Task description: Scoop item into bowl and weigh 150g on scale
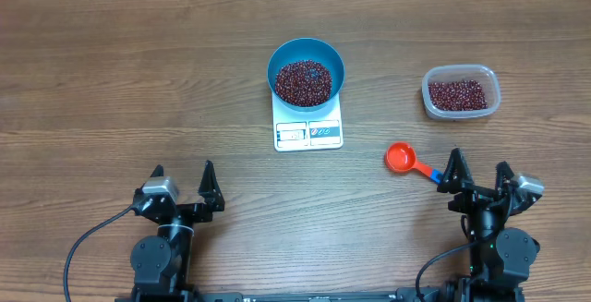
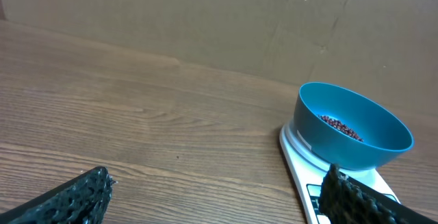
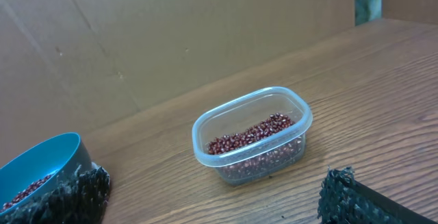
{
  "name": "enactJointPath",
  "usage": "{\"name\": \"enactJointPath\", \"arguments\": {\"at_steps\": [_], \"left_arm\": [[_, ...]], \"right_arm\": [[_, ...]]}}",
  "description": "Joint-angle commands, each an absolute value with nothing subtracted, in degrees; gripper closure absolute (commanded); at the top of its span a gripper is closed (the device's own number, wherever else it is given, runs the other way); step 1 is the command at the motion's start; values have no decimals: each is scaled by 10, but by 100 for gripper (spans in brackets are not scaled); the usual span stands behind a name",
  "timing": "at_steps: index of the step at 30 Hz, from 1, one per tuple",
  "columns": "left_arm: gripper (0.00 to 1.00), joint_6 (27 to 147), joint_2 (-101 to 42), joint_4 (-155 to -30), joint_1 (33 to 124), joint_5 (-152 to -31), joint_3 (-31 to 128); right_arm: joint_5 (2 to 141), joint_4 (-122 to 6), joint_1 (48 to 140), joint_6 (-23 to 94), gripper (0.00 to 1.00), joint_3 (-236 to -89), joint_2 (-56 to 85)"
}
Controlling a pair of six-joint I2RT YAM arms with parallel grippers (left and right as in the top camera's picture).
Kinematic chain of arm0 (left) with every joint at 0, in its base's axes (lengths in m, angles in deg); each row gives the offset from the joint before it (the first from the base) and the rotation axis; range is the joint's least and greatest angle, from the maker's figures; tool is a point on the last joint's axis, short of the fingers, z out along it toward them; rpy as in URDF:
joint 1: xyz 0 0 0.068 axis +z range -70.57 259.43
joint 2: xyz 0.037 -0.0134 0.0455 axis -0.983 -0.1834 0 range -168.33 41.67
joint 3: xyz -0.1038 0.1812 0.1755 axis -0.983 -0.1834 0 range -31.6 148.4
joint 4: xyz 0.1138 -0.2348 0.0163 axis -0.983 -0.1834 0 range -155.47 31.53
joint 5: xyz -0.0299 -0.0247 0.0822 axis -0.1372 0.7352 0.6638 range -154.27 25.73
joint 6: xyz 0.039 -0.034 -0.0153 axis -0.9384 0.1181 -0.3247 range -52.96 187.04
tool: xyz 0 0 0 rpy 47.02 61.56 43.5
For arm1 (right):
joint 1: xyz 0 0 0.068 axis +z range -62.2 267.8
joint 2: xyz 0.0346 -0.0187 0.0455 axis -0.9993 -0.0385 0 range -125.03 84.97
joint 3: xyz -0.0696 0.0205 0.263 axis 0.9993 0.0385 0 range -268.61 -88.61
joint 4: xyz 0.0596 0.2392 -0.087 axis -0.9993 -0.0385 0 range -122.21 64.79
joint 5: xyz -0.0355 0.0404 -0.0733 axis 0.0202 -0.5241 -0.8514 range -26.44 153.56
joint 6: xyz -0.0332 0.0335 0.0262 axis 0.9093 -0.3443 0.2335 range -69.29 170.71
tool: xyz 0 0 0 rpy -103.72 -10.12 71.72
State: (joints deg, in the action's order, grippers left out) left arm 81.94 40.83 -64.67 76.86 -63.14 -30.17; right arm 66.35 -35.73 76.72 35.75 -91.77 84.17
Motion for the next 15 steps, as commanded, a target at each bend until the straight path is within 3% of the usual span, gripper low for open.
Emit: {"name": "enactJointPath", "arguments": {"at_steps": [1, 15], "left_arm": [[0, 823, 414, -646, 773, -628, -305], [0, 823, 414, -646, 773, -628, -305]], "right_arm": [[653, -331, 765, 360, 0, -906, 848], [645, -299, 765, 402, 0, -890, 848]]}}
